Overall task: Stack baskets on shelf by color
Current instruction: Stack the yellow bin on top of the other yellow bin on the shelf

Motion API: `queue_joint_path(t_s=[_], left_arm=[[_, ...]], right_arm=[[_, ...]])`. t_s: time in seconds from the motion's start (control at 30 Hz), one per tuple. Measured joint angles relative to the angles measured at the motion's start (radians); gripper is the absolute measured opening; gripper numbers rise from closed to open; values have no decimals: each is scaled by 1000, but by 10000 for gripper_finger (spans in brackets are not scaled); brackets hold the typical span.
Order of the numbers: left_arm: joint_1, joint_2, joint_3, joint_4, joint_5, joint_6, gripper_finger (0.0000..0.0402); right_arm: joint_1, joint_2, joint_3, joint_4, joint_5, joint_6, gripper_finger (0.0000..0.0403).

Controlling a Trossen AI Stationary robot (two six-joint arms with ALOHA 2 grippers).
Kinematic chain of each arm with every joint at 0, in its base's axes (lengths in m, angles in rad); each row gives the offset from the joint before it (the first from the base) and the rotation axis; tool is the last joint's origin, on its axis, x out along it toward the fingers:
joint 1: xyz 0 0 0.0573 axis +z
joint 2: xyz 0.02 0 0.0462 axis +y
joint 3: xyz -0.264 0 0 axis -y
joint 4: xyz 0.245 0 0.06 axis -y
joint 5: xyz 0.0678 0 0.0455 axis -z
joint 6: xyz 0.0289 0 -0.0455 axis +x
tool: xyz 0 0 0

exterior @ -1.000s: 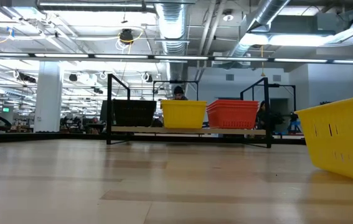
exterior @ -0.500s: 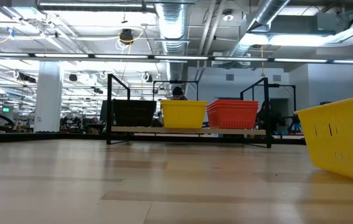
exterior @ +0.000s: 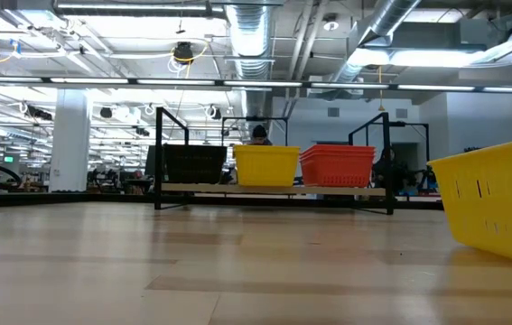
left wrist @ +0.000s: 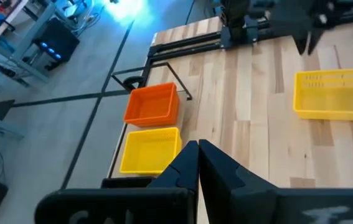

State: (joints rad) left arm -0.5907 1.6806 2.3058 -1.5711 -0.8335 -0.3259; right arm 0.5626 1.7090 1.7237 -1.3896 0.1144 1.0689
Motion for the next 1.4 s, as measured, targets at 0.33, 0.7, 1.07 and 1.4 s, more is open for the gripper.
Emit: queue_joint_path(t_s=[0.33,0.7,1.07,1.4], left_arm=[[0,0,0,0,26,-10,0],[0,0,0,0,69,-41,0],[0,0,0,0,69,-80,0],[1,0,0,0,68,-99,0]], right_arm=[[-2,205,-1,-11,-32,-117,163],[-8,253,-202,115,-93,-210,209],[-57,94,-523,554,-147,-205,197],[-102,85,-618,618,-190,-322,173]])
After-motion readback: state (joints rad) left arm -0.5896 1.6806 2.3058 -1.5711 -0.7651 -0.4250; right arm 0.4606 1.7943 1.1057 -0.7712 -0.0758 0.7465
